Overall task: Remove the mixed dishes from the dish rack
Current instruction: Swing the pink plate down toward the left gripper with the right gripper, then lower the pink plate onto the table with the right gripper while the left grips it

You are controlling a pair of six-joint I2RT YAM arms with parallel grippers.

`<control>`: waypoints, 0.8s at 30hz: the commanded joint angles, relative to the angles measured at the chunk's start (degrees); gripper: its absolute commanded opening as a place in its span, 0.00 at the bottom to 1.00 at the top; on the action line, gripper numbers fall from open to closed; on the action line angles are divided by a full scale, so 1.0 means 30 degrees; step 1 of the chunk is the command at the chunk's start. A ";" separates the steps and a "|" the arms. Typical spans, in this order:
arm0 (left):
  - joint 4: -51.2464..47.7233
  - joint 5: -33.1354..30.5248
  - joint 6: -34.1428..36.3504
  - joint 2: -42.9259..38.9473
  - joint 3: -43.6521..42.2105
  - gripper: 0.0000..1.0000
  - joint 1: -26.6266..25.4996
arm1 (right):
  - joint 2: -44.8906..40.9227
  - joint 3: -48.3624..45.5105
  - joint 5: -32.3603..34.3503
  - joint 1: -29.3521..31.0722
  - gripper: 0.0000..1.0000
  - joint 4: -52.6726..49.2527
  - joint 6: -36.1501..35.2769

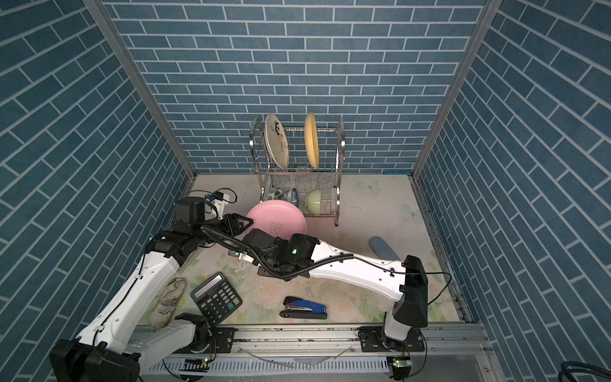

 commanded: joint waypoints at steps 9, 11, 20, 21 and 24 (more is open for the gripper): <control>0.1419 -0.0983 -0.0355 -0.0358 -0.0942 0.11 -0.2016 | -0.0435 -0.1403 0.1015 0.0308 0.00 0.2095 0.0914; 0.1301 -0.1093 -0.0390 -0.0316 -0.1022 0.07 -0.2046 | -0.0521 -0.1722 0.1076 0.0308 0.00 0.2552 0.0945; 0.1063 -0.1662 -0.0292 -0.0519 -0.1528 0.00 -0.2178 | -0.0990 -0.2894 0.0287 0.0122 0.92 0.4237 0.1450; 0.1064 -0.1745 -0.0290 -0.0657 -0.1642 0.00 -0.2181 | -0.1014 -0.2872 -0.0303 0.0007 0.99 0.4145 0.1550; 0.1066 -0.2159 -0.0276 -0.1096 -0.2039 0.00 -0.2179 | -0.1336 -0.2858 -0.2896 -0.0388 0.99 0.4071 0.1946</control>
